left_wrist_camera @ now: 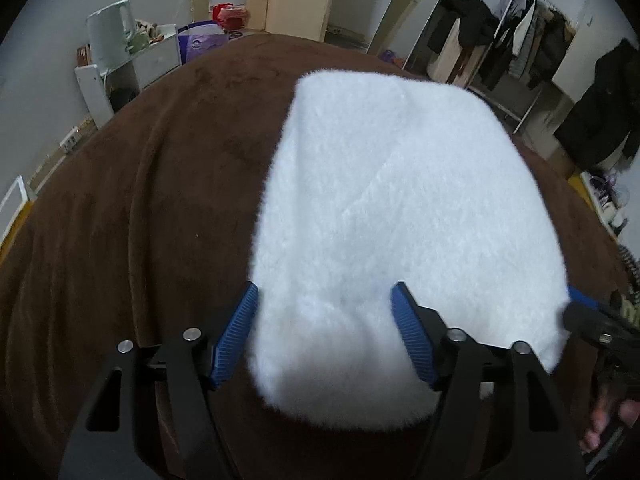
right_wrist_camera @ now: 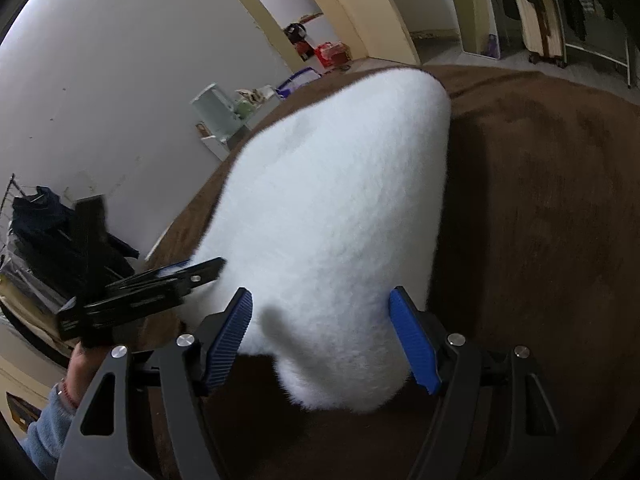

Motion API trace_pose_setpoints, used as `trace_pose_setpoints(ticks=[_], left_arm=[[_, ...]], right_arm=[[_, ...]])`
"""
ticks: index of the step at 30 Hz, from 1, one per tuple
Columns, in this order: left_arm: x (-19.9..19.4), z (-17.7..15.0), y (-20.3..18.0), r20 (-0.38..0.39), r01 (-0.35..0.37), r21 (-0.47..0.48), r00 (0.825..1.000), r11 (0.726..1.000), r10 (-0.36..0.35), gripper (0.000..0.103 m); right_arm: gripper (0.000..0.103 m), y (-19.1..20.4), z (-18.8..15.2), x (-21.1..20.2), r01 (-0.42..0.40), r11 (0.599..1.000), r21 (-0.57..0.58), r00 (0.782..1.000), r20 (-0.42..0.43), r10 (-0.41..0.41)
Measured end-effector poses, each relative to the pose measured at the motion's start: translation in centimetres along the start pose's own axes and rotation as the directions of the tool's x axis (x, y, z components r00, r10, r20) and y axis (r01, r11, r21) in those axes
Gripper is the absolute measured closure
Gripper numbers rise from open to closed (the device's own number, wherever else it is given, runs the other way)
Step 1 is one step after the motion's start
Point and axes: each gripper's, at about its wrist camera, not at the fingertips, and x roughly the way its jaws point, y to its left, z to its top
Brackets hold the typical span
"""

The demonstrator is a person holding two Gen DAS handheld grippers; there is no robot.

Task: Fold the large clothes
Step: 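Move the open left tool to the folded cardigan's end, then grasp the folded cardigan end with the left tool while the right tool grasps beside it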

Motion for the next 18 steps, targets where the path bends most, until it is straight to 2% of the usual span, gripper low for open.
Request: trace_pose_setpoints(ticks=[1,5,6,8,11,14,18], left_arm=[[-0.2,-0.2,0.0,0.005,0.012,-0.002,1.000,1.000,-0.012,0.044],[-0.2,-0.1,0.4,0.029,0.040,-0.032,0.999,0.999,-0.039,0.070],[-0.5,0.0,0.4,0.045,0.048,-0.043,0.998,0.998,-0.046,0.073],[-1.2,-0.1,0.1,0.078,0.037,-0.029,0.996,0.999,-0.034,0.075],[-2.3,-0.3,-1.5,0.121,-0.019,0.039,0.993,0.999,0.015,0.077],[-2.8,-0.3,-2.8,0.130,-0.089,0.108,0.989,0.990,0.075,0.077],[-3.4,-0.4,-3.7,0.161,-0.148,0.156,0.979,0.977,0.123,0.072]], right_arm=[[0.032,0.1,-0.4,0.0,0.006,1.000,0.007,1.000,-0.005,-0.006],[0.028,-0.1,-0.6,0.3,0.010,0.999,0.035,1.000,0.002,-0.010],[0.028,-0.2,-0.6,0.4,0.009,0.999,0.040,1.000,0.001,-0.009],[0.028,-0.3,-0.6,0.5,0.008,0.999,0.045,1.000,0.000,-0.008],[0.027,0.0,-0.6,0.5,0.012,0.999,0.047,1.000,-0.003,-0.012],[0.026,-0.1,-0.5,0.5,0.010,0.999,0.051,1.000,-0.009,-0.010],[0.026,0.1,-0.6,0.6,0.011,0.999,0.045,1.000,-0.010,-0.011]])
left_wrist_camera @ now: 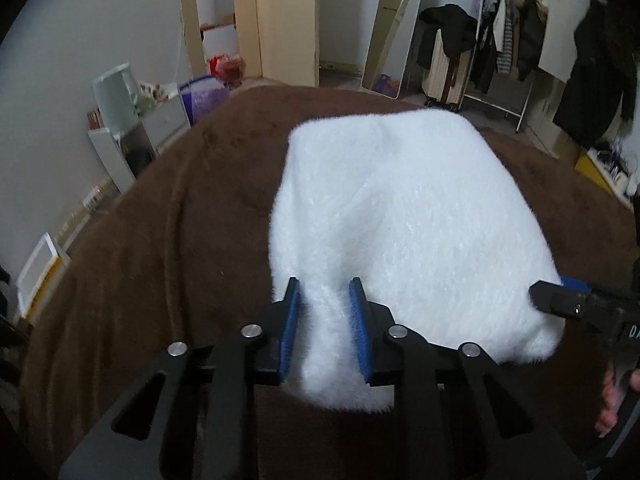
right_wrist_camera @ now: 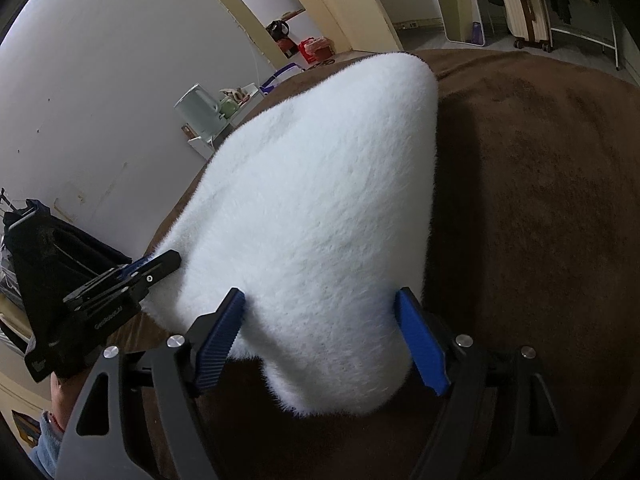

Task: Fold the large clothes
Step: 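Grasp the folded cardigan end with the left tool while the right tool grasps beside it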

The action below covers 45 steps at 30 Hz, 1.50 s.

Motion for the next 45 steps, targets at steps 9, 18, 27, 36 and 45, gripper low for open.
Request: trace_pose_setpoints(ticks=[9,18,27,36,45], left_arm=[[0.8,-0.3,0.9,-0.041,0.043,-0.029,0.998,0.999,-0.044,0.064],[1.5,-0.8,4.7,-0.042,0.208,-0.237,0.974,0.949,-0.224,0.090],[2.2,-0.6,3.7,-0.069,0.145,-0.198,0.984,0.969,-0.162,0.079],[2.8,-0.4,2.9,-0.059,0.205,-0.208,0.973,0.957,-0.221,0.083],[-1.3,0.2,2.4,0.058,0.150,-0.128,0.988,0.980,-0.144,0.089]], right_arm=[[0.024,0.2,-0.3,0.2,0.001,1.000,-0.011,1.000,0.000,-0.001],[0.022,-0.2,-0.7,0.1,-0.016,1.000,0.014,1.000,0.011,0.016],[0.021,-0.1,-0.9,0.1,-0.028,0.999,0.019,1.000,0.014,0.028],[0.021,-0.3,-1.1,0.0,-0.036,0.999,0.029,0.999,0.018,0.035],[0.021,1.0,-0.6,-1.7,-0.030,1.000,0.003,0.998,0.062,0.030]])
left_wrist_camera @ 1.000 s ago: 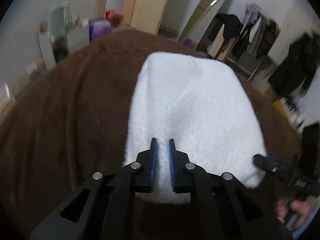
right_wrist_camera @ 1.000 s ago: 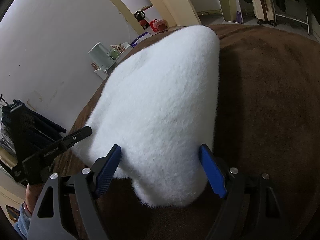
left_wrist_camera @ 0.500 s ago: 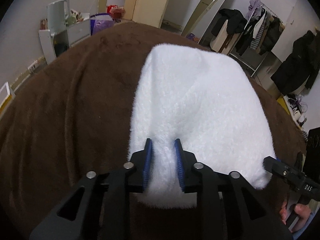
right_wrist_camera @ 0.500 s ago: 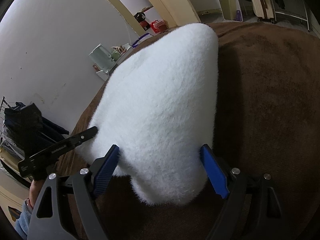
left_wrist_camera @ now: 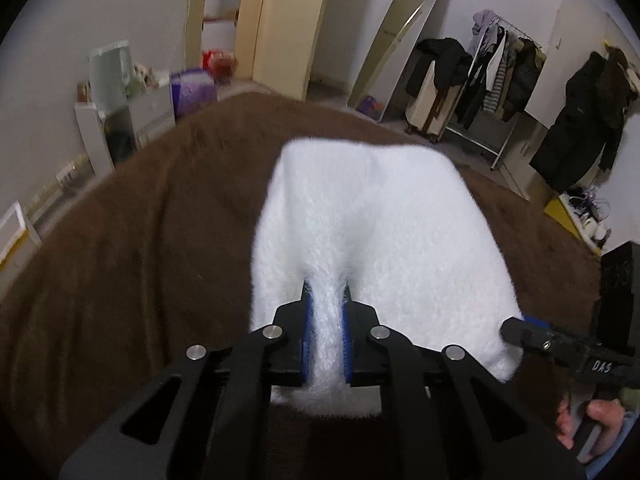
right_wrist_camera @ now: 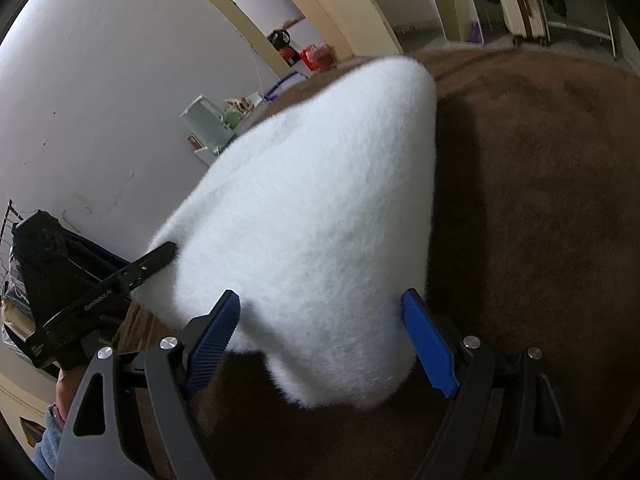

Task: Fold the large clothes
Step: 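Grasp the folded cardigan end with the left tool while the right tool grasps beside it, then lift the folded cardigan with both tools, rolling it over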

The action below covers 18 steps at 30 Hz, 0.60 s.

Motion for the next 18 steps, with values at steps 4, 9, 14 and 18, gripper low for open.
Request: trace_pose_setpoints(ticks=[4,9,14,18], left_arm=[[1.7,-1.0,1.2,-0.057,-0.050,-0.016,0.997,0.999,0.049,0.089],[5.1,-3.7,3.4,-0.124,-0.065,-0.089,0.991,0.994,0.054,0.081],[5.9,-4.2,4.7,-0.124,-0.034,-0.141,0.992,0.989,0.016,0.077],[6.3,-4.2,5.0,-0.122,-0.014,-0.145,0.993,0.989,-0.004,0.075]], right_arm=[[0.021,1.3,0.9,0.0,0.021,0.998,-0.051,1.000,0.006,-0.021],[0.013,-1.4,-1.2,4.9,0.044,0.999,0.012,0.992,-0.121,-0.043],[0.012,-2.9,-2.6,6.2,-0.023,0.996,0.092,0.994,-0.107,0.032],[0.012,-2.4,-2.2,6.3,-0.003,0.999,0.053,0.994,-0.113,0.009]])
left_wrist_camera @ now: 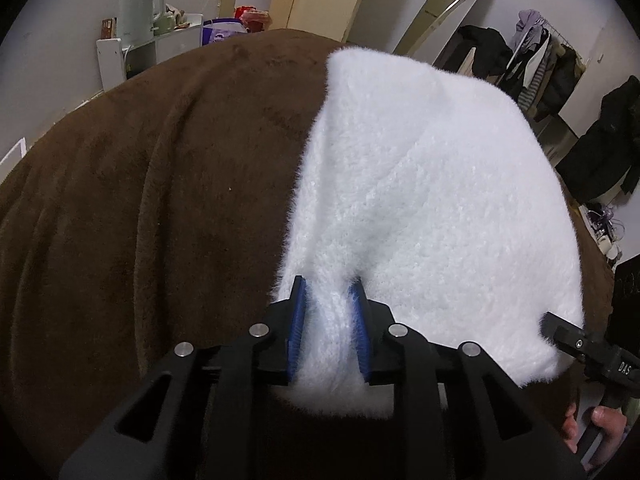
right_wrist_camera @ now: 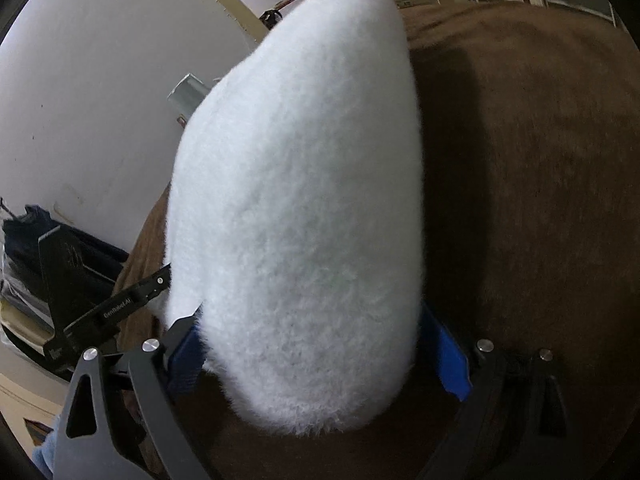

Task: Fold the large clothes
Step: 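Lift the folded cardigan with both tools, rolling it over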

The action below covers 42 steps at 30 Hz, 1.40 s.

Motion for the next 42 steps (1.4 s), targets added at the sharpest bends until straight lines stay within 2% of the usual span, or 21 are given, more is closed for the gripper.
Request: trace_pose_setpoints(ticks=[4,5,6,7,9,11,14,16,19,23,26,32,35,38,42], left_arm=[[0.0,0.0,-0.2,-0.008,-0.015,0.049,1.000,0.999,0.015,0.070],[-0.1,0.2,-0.3,-0.012,-0.029,0.065,0.999,0.997,0.030,0.051],[-0.4,0.6,-0.4,-0.023,-0.107,0.091,0.994,0.990,0.110,0.016],[-0.8,1.2,-0.1,-0.043,-0.153,0.102,0.986,0.983,0.158,0.006],[-2.0,2.1,0.5,-0.059,-0.122,0.096,0.990,0.988,0.128,0.007],[-3.3,3.2,0.6,-0.041,-0.113,0.106,0.992,0.988,0.118,0.006],[-3.7,5.1,0.4,-0.052,-0.015,0.137,0.998,0.990,0.023,0.007],[-2.7,5.9,0.2,-0.071,0.048,0.148,0.997,0.988,-0.038,0.007],[0.2,7.2,0.1,-0.090,0.082,0.168,0.994,0.982,-0.067,0.007],[3.7,8.1,1.3,-0.132,0.163,0.116,0.980,0.980,-0.147,0.006],[5.3,8.5,2.1,-0.142,0.259,0.062,0.958,0.964,-0.248,0.006],[7.7,8.7,2.7,-0.172,0.388,0.058,0.912,0.920,-0.373,0.006],[8.9,9.0,2.8,-0.187,0.442,0.039,0.884,0.896,-0.428,0.006],[9.5,9.2,2.3,-0.198,0.477,0.045,0.866,0.878,-0.460,0.006],[10.5,9.7,1.2,-0.211,0.533,0.042,0.832,0.845,-0.514,0.006]], right_arm=[[0.012,1.1,0.5,-0.9,0.041,0.999,-0.033,0.999,0.015,-0.040],[0.012,1.4,0.5,-1.4,0.053,0.997,-0.047,0.998,0.020,-0.052],[0.012,1.8,0.9,-2.2,0.060,0.996,-0.064,0.998,0.033,-0.058],[0.012,2.0,1.2,-2.8,0.058,0.996,-0.073,0.997,0.045,-0.055],[0.010,1.8,2.3,-4.6,0.038,0.996,-0.077,0.996,0.078,-0.032],[0.007,0.9,3.4,-5.6,-0.011,0.998,-0.060,0.996,0.087,0.016],[0.007,-0.7,5.3,-5.7,-0.050,0.998,-0.050,0.996,0.073,0.054],[0.007,-1.3,6.0,-5.3,-0.034,0.996,-0.077,0.998,0.058,0.038],[0.007,-2.1,6.7,-4.3,-0.038,0.996,-0.086,0.998,0.044,0.042],[0.007,-3.2,7.2,-3.1,-0.057,0.996,-0.076,0.998,0.025,0.059],[0.007,-4.1,7.4,-2.2,-0.125,0.992,-0.032,0.992,0.023,0.126],[0.007,-5.3,8.5,0.1,-0.223,0.975,0.002,0.975,-0.001,0.223],[0.007,-5.5,9.0,0.5,-0.235,0.972,-0.004,0.972,0.004,0.235],[0.007,-5.8,9.5,0.9,-0.248,0.969,-0.008,0.969,-0.004,0.248],[0.007,-6.0,9.5,1.3,-0.268,0.963,-0.001,0.963,-0.019,0.268]])
